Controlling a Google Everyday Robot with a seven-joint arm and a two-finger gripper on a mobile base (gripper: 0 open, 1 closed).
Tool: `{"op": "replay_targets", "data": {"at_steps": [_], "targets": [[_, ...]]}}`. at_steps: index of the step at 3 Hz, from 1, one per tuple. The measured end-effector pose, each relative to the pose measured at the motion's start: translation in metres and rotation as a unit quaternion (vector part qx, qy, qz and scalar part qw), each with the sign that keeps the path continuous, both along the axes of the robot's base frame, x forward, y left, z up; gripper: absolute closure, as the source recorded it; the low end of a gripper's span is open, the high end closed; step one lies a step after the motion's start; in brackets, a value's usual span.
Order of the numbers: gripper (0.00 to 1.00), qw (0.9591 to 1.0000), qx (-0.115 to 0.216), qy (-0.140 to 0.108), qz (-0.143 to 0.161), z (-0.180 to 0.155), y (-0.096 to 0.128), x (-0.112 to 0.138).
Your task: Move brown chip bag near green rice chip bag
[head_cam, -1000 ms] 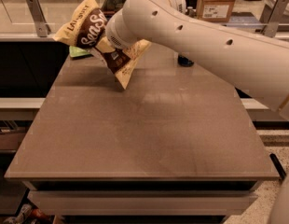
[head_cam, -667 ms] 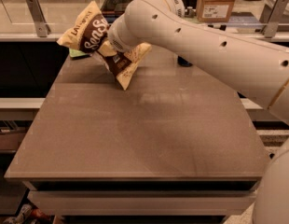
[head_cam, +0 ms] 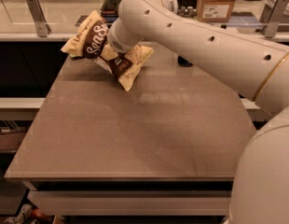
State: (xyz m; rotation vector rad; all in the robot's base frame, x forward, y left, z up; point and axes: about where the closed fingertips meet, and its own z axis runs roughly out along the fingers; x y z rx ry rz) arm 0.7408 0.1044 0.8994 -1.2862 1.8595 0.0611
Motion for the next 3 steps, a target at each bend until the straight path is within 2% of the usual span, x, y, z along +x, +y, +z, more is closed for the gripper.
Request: {"op": "replay_targets", "data": {"at_steps": [3], "targets": [[0.12,1.0000,0.000,0.001,0.003,-0.0028,0.0037,-0.0006]]}}
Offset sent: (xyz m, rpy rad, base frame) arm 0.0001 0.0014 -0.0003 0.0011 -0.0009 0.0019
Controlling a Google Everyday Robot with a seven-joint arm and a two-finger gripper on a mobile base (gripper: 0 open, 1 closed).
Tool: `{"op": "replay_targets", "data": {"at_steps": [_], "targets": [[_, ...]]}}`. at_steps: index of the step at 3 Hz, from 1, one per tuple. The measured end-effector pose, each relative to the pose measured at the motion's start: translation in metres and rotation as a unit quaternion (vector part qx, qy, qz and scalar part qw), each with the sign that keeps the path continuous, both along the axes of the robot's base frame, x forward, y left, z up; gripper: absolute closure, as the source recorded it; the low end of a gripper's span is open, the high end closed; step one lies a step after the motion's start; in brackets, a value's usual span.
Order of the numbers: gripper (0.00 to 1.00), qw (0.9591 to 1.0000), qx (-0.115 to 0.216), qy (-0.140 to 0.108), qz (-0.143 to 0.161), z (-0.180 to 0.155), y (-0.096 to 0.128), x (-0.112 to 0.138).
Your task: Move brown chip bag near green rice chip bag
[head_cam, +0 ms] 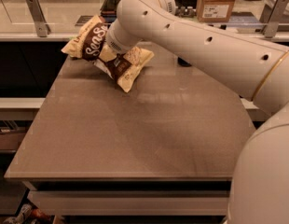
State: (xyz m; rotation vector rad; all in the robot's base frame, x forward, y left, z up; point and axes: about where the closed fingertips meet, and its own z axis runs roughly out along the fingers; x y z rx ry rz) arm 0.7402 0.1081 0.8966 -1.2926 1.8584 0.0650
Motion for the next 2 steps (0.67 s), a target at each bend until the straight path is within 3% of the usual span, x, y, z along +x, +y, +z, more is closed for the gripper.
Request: {"op": "replay_targets", "data": {"at_steps": [1,2], "targets": [[0.00,1.0000,0.000,0.001,0.001,-0.0011,0.0011,-0.0003],[0.00,1.0000,0.000,0.001,0.001,-0.0011,0.0012,-0.0003]]}}
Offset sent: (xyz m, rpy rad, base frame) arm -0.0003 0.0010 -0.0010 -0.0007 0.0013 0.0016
